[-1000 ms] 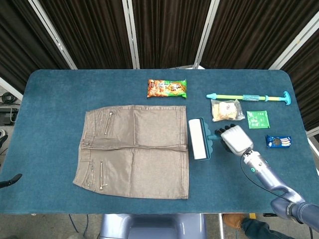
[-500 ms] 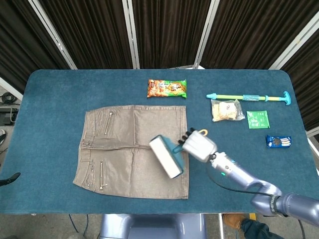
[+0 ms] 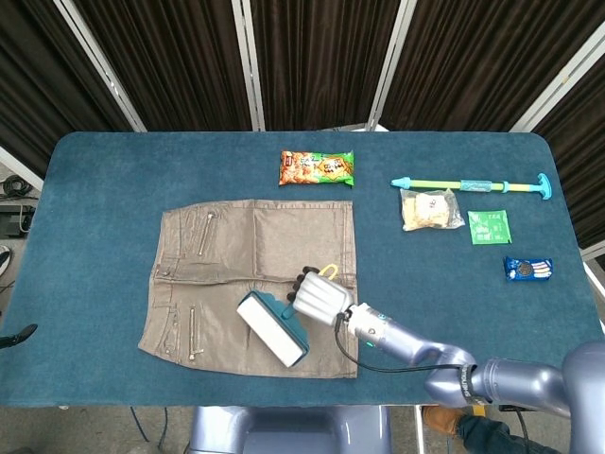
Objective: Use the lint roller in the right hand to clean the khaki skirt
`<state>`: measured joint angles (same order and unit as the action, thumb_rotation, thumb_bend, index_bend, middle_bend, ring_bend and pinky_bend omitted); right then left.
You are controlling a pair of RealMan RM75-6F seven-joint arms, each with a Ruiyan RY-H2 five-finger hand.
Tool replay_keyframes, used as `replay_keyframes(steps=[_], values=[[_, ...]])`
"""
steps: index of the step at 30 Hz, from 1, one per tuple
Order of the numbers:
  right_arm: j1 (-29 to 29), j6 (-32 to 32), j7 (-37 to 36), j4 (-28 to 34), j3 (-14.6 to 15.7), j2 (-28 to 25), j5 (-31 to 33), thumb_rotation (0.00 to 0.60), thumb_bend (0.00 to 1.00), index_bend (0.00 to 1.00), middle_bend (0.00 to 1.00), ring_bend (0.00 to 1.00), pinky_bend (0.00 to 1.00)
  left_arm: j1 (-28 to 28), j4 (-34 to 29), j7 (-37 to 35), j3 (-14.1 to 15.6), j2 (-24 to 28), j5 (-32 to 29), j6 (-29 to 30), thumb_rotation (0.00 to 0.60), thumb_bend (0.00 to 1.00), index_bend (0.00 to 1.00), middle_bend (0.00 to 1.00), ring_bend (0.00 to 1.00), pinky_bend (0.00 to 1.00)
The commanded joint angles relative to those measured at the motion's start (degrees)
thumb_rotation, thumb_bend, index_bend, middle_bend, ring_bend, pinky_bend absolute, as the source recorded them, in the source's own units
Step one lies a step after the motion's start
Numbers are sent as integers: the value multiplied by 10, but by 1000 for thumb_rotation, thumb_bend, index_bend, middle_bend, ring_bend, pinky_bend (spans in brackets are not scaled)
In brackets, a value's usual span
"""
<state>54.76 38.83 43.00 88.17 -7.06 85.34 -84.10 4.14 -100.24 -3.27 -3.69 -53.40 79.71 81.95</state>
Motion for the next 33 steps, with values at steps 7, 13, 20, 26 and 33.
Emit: replay_keyframes(steps=[7, 13, 20, 26, 33], values=[[18, 5, 85, -30, 16, 33, 3, 600, 923, 464, 564, 477, 452, 4, 1, 5, -1, -3, -6, -7, 600, 54, 0, 0, 0, 0], [12, 15, 137, -53, 28, 38, 21, 600, 923, 469, 566, 481, 453, 4, 0, 5, -1, -3, -7, -8, 600, 53, 0, 0, 0, 0], [-10, 36, 172, -82, 53, 12, 38, 600, 923, 469, 567, 481, 454, 4, -2, 4, 1, -2, -3, -7, 600, 52, 0, 0, 0, 0], [-30, 49, 170, -123, 65, -3, 61, 600, 922, 472, 569, 481, 453, 4, -4, 9, 3, -3, 1, -5, 600, 54, 0, 0, 0, 0], [-38, 64, 157, -149, 71, -9, 58, 600, 923, 474, 569, 483, 453, 5, -9, 19, 4, -6, 3, -5, 600, 53, 0, 0, 0, 0]])
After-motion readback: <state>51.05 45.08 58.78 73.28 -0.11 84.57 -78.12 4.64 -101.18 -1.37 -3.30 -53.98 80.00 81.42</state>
